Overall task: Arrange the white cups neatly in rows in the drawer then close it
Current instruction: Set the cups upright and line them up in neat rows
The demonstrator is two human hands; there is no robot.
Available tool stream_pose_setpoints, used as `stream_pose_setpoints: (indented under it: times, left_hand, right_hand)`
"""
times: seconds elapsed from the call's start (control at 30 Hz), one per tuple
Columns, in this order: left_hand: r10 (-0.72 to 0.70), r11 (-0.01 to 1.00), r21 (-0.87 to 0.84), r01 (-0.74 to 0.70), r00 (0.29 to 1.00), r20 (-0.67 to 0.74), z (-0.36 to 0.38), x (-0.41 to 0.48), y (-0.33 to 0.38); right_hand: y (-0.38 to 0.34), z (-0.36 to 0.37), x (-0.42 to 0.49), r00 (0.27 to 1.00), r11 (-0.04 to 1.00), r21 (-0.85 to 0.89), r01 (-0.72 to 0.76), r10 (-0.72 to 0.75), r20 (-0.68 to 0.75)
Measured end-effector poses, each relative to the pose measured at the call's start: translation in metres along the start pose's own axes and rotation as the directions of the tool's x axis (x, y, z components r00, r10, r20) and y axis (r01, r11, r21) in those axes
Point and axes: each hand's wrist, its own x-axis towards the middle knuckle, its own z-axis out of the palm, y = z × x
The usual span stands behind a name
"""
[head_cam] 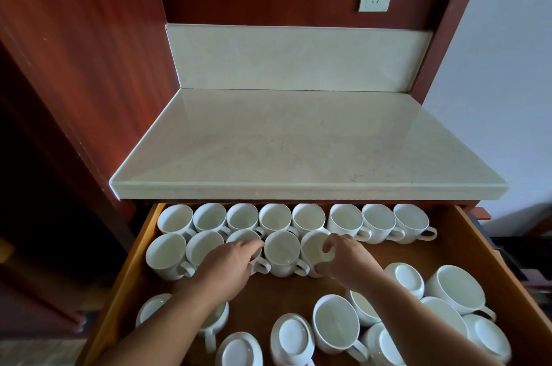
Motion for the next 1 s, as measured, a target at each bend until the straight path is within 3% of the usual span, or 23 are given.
stream_pose_setpoints:
  times: [0.13,0.37,0.53,0.77,1.0]
  left_hand:
    - [0.003,1.0,0.009,-0.003,1.0,-0.001,0.002,0.001,0.002]
    - [0.117,0.993,0.039,-0.113,0.985,-0.125,0.01,-0.001,0.026]
    - [0.094,0.993,0.066,-0.094,0.996,-0.001,0.01,-0.008,0.033]
    - [0.129,0.987,0.093,-0.129,0.992,0.001,0.005,-0.005,0.036]
    - [0.198,0.962,-0.179,-0.206,0.978,-0.06,-0.003,0.021,0.083]
  right_hand:
    - [-0.001,0.0,-0.002,1.0,1.0,0.004,-0.011,0.011,0.002]
    - [-0.002,-0.001,-0.005,1.0,1.0,0.022,-0.017,0.017,0.008]
    - [-0.003,-0.006,-0.006,1.0,0.999,0.033,-0.016,0.016,-0.006]
    - [0.002,-0.035,-0.011,0.988,0.989,0.106,-0.099,0.11,-0.11]
    - [0.047,-0.067,-0.036,0.964,0.977,-0.057,-0.207,0.194,-0.179]
